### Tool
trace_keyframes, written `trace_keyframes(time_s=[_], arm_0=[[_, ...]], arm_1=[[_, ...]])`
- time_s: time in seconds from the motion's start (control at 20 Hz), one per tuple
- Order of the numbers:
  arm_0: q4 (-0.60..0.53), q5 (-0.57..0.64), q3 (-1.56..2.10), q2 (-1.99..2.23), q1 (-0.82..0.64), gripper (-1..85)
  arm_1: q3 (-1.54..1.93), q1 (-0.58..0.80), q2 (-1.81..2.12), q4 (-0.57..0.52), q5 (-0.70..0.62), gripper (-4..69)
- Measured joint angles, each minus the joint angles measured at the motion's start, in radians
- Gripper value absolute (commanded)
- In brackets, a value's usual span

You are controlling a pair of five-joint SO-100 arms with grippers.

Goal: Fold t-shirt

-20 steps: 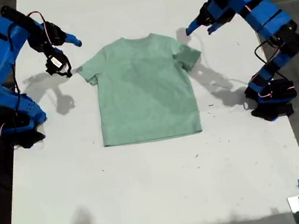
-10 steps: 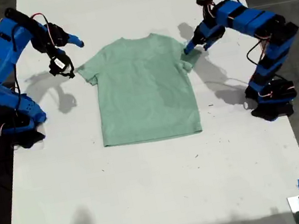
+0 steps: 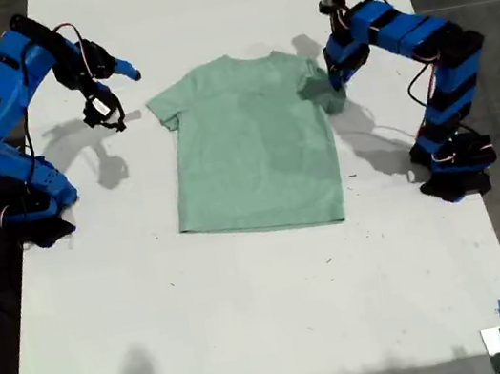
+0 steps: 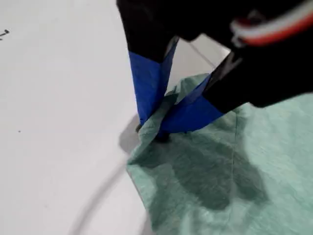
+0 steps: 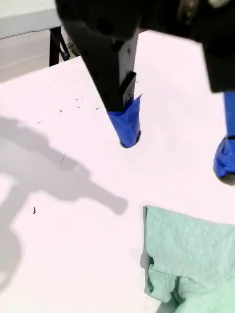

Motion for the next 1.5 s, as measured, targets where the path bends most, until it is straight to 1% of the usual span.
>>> trace_keyframes(time_s=[0.2, 0.4, 0.55, 0.65, 0.8, 1.05, 1.15, 1.2, 1.25, 1.4, 1.5], arm_0=[[0.0, 0.0, 0.003, -0.002, 0.0, 31.4], [0.0, 0.0, 0.011, -0.002, 0.002, 31.3], [-0.005, -0.006, 0.011, -0.002, 0.018, 31.2], [-0.005, -0.012, 0.011, -0.002, 0.029, 31.2], [-0.005, -0.017, 0.011, -0.002, 0.04, 31.1], [-0.005, -0.021, 0.011, -0.002, 0.054, 31.1], [-0.005, -0.021, 0.011, -0.002, 0.055, 31.1], [-0.005, -0.025, 0.011, -0.002, 0.055, 31.2], [-0.005, -0.028, 0.011, -0.002, 0.055, 31.2], [-0.009, -0.029, 0.011, -0.002, 0.066, 31.2], [-0.012, -0.029, 0.011, -0.003, 0.077, 31.3]], arm_1=[[-0.137, -0.043, 0.011, 0.133, 0.028, -1.2], [-0.43, -0.137, 0.017, 0.279, 0.097, -1.2], [-0.676, -0.244, -0.084, 0.316, 0.19, -1.2], [-0.764, -0.318, -0.15, 0.302, 0.253, -1.2], [-0.788, -0.382, -0.249, 0.236, 0.339, -1.2], [-0.79, -0.426, -0.423, 0.08, 0.466, -1.2], [-0.79, -0.433, -0.466, -0.002, 0.502, -0.3], [-0.79, -0.44, -0.479, -0.035, 0.511, 14.8], [-0.79, -0.454, -0.486, -0.048, 0.512, 31.7], [-0.79, -0.477, -0.468, -0.037, 0.457, 24.1], [-0.788, -0.469, -0.379, 0.038, 0.426, 22.3]])
